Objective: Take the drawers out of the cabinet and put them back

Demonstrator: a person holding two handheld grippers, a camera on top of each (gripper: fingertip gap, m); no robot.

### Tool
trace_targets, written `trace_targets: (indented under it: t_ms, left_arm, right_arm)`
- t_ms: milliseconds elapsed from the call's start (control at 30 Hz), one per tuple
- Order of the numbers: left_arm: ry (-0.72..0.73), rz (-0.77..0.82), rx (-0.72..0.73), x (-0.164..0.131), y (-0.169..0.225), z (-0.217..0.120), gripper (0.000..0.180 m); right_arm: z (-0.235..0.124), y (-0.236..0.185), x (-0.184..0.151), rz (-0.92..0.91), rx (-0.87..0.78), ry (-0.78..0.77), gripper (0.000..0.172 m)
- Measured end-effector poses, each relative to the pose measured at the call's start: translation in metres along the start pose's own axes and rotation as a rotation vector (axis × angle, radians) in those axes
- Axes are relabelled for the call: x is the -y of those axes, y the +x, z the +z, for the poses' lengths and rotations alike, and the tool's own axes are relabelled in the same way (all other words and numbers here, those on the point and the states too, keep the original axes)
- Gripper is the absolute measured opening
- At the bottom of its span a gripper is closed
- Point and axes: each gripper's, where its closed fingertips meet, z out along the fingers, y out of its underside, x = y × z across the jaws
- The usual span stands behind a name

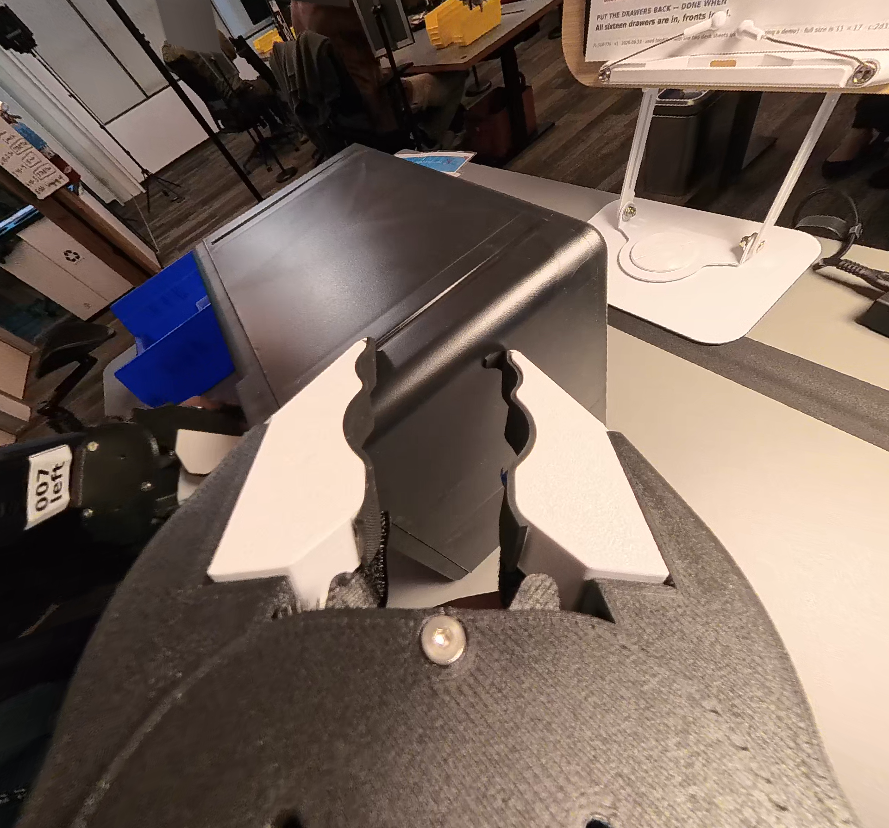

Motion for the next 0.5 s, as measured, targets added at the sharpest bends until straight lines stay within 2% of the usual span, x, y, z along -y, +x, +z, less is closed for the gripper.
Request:
trace_targets:
  t_ms: [67,167,333,400,500]
  left_arm:
    - [0.012,-0.034,-0.015,-0.002,0.003,-0.020,0.027]
    - [0.012,-0.136,0.009,-0.012,-0.010,-0.067,0.029]
    - [-0.055,-0.330,0.217,-0.039,-0.081,-0.184,0.029]
    - [-0.148,-0.413,0.347,-0.061,-0.119,-0.237,0.029]
    - [-0.363,-0.565,0.486,-0.120,-0.161,-0.308,0.032]
  right_arm:
    - [0.000,0.000,0.000,0.001,0.003,0.000,0.054]
    - [0.000,0.000,0.000,0.002,0.010,0.000,0.055]
    - [0.000,0.000,0.000,0.003,0.011,0.001,0.055]
    - [0.000,0.000,0.000,0.003,0.012,0.002,0.055]
    - [0.000,0.000,0.000,0.003,0.012,0.002,0.055]
